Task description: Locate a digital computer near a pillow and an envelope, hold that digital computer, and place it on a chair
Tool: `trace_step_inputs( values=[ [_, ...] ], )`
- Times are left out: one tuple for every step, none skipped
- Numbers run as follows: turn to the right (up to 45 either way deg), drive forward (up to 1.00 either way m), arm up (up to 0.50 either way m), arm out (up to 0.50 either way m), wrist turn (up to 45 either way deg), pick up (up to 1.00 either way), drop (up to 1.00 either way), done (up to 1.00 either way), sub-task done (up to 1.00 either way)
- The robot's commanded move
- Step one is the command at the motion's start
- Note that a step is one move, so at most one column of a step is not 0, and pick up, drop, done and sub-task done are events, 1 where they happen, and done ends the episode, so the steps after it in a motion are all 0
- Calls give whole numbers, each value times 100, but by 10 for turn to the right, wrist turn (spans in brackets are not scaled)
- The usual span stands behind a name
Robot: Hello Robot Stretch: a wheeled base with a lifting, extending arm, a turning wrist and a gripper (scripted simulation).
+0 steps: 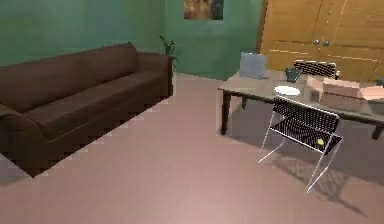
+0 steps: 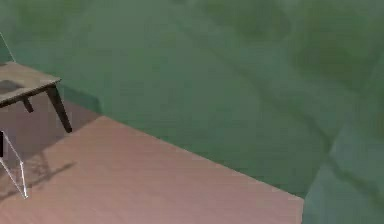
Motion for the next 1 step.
trace_step_inputs(
  values=[
    [-450,0,0,0,0,0,0,0,0]
  ],
)
